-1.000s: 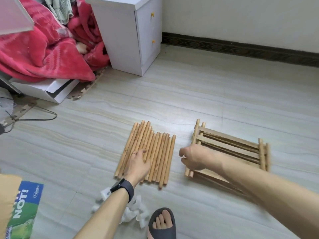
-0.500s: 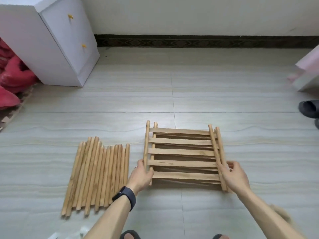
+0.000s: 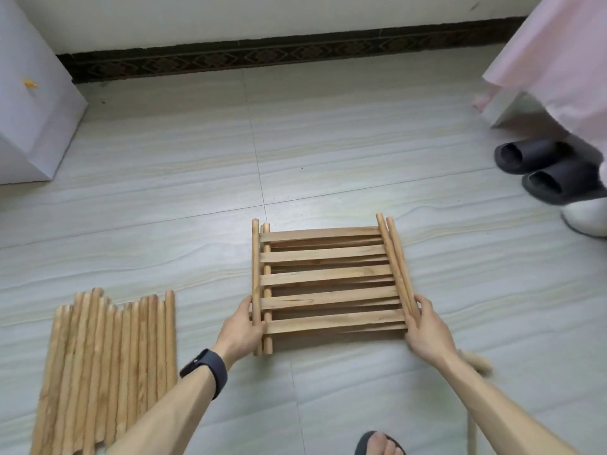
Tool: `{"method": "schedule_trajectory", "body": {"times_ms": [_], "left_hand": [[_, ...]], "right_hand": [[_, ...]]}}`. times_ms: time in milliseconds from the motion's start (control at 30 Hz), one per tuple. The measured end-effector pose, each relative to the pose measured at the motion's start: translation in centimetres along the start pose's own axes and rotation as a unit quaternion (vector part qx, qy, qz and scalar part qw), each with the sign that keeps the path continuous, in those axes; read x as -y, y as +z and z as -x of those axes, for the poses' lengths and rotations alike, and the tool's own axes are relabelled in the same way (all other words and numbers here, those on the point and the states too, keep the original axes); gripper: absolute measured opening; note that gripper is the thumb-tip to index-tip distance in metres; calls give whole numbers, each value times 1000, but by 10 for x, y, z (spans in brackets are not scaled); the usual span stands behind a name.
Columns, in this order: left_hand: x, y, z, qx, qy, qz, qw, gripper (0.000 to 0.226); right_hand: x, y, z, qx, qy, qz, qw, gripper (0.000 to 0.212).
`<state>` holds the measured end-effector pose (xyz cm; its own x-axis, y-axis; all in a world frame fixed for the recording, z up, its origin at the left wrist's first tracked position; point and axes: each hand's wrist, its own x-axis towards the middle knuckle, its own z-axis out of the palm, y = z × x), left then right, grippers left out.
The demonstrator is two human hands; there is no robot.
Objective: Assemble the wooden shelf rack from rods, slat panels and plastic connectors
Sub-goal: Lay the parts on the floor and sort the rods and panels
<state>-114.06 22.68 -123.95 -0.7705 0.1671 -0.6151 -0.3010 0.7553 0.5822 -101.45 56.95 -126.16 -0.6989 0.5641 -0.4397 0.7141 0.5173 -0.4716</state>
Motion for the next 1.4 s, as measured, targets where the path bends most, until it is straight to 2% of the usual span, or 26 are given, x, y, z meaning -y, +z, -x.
{"method": "schedule_trajectory", "body": {"times_ms": [133, 233, 400, 500, 600, 667, 800, 900, 1000, 1133, 1267, 1400], "left_hand": [[-45, 24, -15, 63, 16, -29, 997, 56], [-81, 57, -24, 69, 30, -26, 997, 63], [-137, 134, -12, 113, 65, -1, 991, 68], [-165, 170, 3, 128, 85, 11, 988, 73], [-185, 185, 18, 143, 85, 63, 984, 79], [-199, 183, 27, 144, 85, 87, 982, 80], [-229, 168, 49, 137, 127, 134, 973, 81], [-248, 156, 65, 129, 164, 138, 968, 83], [-254, 140, 77, 122, 186, 131, 966, 83], [-245, 86, 77, 115, 168, 171, 964, 81], [-224, 1, 71, 79, 143, 169, 972, 76], [-184, -78, 71, 32, 96, 124, 987, 75]], "right_hand": [[-35, -25, -13, -34, 24, 18, 999, 53], [-65, -48, -18, -60, 62, 26, 996, 56], [-123, -90, -4, -60, 143, 91, 984, 74], [-155, -110, 10, -50, 182, 148, 971, 59], [-172, -127, 16, -83, 189, 169, 964, 37], [-176, -135, 18, -94, 186, 160, 965, 36], [-168, -136, 20, -116, 214, 29, 970, 51], [-155, -131, 21, -126, 253, -88, 955, 62], [-138, -123, 26, -121, 261, -148, 946, 68], [-115, -118, 30, -97, 228, -211, 946, 47], [-67, -110, 32, -67, 132, -301, 942, 20], [7, -89, 34, -41, 56, -289, 955, 11]]}}
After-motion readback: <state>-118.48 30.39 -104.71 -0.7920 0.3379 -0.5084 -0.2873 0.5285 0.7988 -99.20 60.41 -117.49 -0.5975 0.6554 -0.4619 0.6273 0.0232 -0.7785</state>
